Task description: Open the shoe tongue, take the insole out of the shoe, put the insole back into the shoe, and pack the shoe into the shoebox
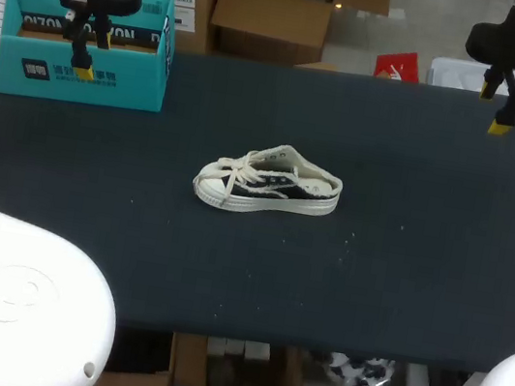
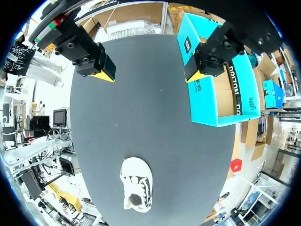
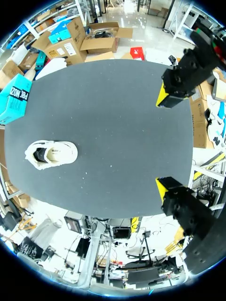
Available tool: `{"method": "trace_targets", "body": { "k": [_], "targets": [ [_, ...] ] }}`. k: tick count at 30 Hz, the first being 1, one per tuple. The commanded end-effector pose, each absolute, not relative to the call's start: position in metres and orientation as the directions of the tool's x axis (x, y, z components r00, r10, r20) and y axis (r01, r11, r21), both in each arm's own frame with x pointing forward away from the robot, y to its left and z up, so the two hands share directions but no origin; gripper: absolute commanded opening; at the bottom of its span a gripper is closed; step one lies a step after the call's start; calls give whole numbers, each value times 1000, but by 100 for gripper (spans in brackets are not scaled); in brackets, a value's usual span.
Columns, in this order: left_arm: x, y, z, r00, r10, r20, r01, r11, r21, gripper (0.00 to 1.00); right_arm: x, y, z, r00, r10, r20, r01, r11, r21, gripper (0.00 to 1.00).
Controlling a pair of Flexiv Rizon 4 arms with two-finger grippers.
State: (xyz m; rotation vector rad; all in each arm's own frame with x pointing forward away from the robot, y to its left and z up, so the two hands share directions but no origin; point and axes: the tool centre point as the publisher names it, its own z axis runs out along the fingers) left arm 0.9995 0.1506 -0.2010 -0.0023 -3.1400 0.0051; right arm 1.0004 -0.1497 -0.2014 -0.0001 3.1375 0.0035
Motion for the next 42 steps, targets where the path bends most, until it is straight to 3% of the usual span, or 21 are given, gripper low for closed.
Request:
{"method": "trace_targets", "body": {
  "k": [1,28,35,42],
  "targets": [
    [999,150,-201,-1000,1,2,1,1000,-2,100,1000,-150,-201,-1000,0,-2,0,1000,1,100],
    [996,146,-202,-1000,5,29,5,1000,-19,100,1000,-150,-201,-1000,0,-2,0,1000,1,100],
    [987,123,-218,-961,-253,110,-245,966,87,100,996,-126,-230,-999,33,43,37,995,96,100],
    [973,102,-223,-864,-482,144,-474,876,84,100,985,-95,-249,-1000,22,22,27,972,232,100]
  ]
}}
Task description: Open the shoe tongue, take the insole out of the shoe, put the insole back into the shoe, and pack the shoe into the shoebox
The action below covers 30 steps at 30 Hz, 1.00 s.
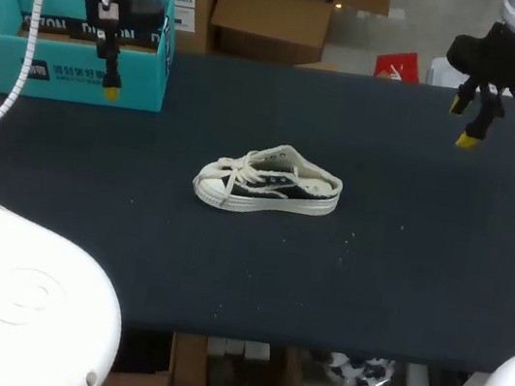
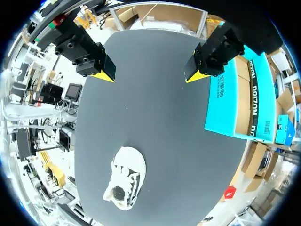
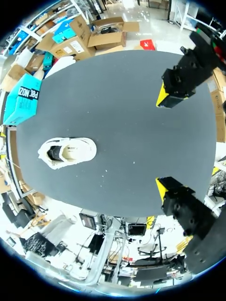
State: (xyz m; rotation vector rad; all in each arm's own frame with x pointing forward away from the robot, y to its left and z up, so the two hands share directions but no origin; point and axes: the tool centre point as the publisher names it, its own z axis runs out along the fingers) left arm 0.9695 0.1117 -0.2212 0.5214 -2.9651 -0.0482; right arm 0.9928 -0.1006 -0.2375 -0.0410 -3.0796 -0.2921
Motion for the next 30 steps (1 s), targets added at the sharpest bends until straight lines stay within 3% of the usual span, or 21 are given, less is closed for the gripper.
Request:
{"method": "trace_targets", "body": {
  "k": [1,12,26,30],
  "targets": [
    [970,98,-224,-849,-506,153,-502,862,70,100,984,-91,-252,-999,25,24,30,968,250,100],
    [953,70,-228,-767,-636,84,-636,771,25,100,978,-48,-278,-997,33,69,57,924,378,100],
    [953,70,-228,-767,-636,84,-636,771,25,100,978,-48,-278,-997,33,69,57,924,378,100],
    [954,44,-226,-689,-715,116,-718,696,26,100,979,-45,-282,-996,48,74,73,922,380,100]
  ]
}}
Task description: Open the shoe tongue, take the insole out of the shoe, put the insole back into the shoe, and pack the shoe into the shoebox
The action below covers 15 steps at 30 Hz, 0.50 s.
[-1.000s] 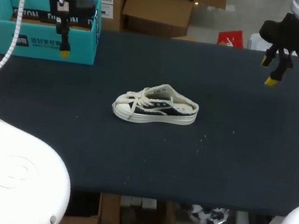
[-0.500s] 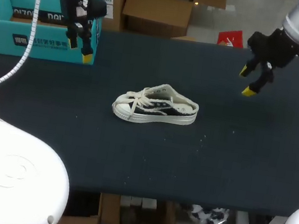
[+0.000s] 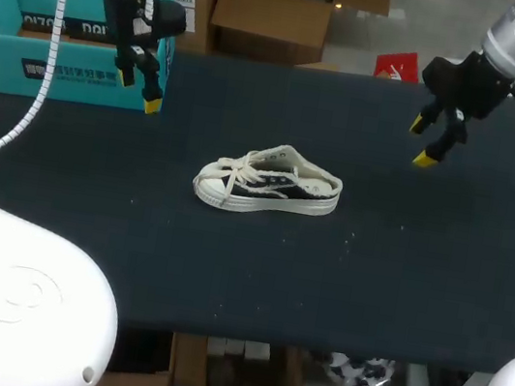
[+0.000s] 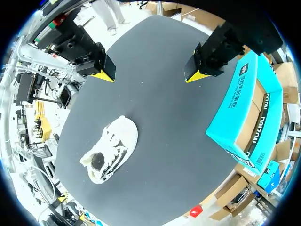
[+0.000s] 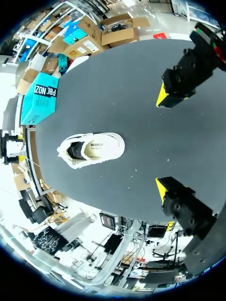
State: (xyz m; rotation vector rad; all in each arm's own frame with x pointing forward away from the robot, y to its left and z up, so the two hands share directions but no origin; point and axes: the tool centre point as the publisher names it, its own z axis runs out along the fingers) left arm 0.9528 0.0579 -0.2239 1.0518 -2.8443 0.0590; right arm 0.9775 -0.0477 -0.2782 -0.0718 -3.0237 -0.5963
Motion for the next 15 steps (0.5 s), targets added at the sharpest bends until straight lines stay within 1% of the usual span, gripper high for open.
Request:
{"method": "trace_targets", "body": {
  "k": [1,9,15],
  "targets": [
    [954,37,-228,-666,-735,125,-737,675,38,100,978,-41,-286,-996,49,74,73,922,380,100],
    [938,-5,-240,-413,-892,182,-892,437,117,100,967,-9,-312,-993,96,65,115,879,463,100],
    [929,-32,-249,-323,-929,180,-922,351,160,100,960,25,-333,-989,127,77,148,830,539,100]
  ]
}}
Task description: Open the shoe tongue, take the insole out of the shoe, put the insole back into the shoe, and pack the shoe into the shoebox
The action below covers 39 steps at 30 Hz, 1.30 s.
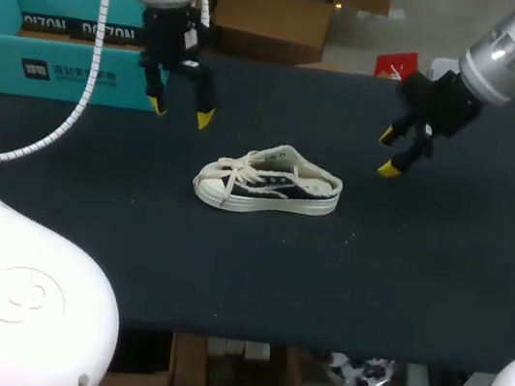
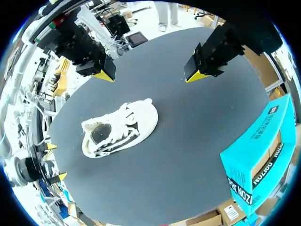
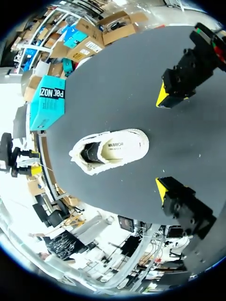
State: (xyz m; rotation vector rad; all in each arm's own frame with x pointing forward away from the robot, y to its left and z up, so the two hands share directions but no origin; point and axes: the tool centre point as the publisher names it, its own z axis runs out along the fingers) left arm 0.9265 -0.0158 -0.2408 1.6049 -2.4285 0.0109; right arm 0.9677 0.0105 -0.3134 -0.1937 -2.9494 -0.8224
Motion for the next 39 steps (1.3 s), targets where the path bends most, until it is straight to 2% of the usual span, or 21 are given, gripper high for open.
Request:
{"method": "trace_targets", "body": {
  "k": [1,5,19,39],
  "targets": [
    [929,-35,-250,-317,-933,168,-925,343,161,100,960,28,-335,-988,132,82,155,825,544,100],
    [924,-49,-255,-305,-937,169,-928,332,168,100,955,41,-351,-984,145,102,177,785,594,100],
    [919,-97,-263,-395,-896,203,-883,432,186,100,961,58,-383,-985,143,98,172,737,653,100],
    [925,-119,-278,-401,-889,222,-867,446,221,100,965,91,-415,-994,39,98,99,667,739,100]
  ]
}}
